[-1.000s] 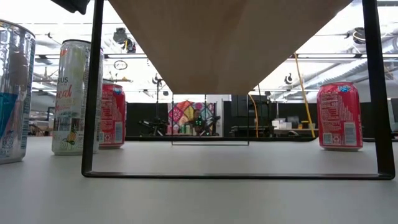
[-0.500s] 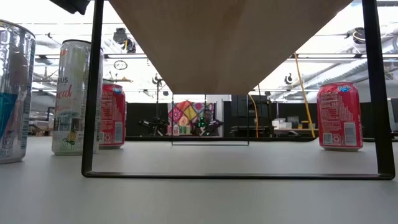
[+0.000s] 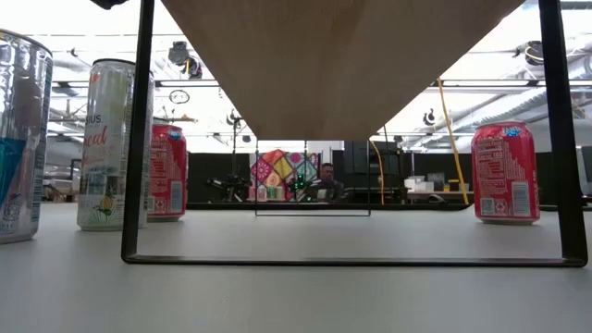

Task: Place canned beverage on shelf
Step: Put the right white yellow soda can on the shelf aligned with the other white yellow soda can

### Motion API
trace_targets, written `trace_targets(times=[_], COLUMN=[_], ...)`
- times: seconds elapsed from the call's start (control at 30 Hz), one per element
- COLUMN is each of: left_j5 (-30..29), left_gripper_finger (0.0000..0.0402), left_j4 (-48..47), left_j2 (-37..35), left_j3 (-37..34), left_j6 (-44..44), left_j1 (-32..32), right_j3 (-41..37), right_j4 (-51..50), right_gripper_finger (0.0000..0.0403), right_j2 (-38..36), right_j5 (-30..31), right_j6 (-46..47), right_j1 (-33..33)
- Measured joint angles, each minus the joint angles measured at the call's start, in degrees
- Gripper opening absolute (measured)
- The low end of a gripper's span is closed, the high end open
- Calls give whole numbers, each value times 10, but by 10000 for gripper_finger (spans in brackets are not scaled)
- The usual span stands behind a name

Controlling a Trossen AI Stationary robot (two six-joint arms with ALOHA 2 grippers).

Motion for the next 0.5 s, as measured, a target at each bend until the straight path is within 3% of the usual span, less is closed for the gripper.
trace_targets(times=[0.3, 0.5], left_j5=[-24, -59], left_gripper_finger=[250, 250], left_j4=[36, 38], left_j2=[0, -1], left_j3=[1, 1], left_j6=[22, 50], left_j1=[-11, -23], right_j3=[0, 0], right_j4=[122, 131], right_gripper_finger=[315, 287], right_j2=[61, 54], right_j5=[5, 23], right_j6=[-9, -12], right_j1=[0, 0])
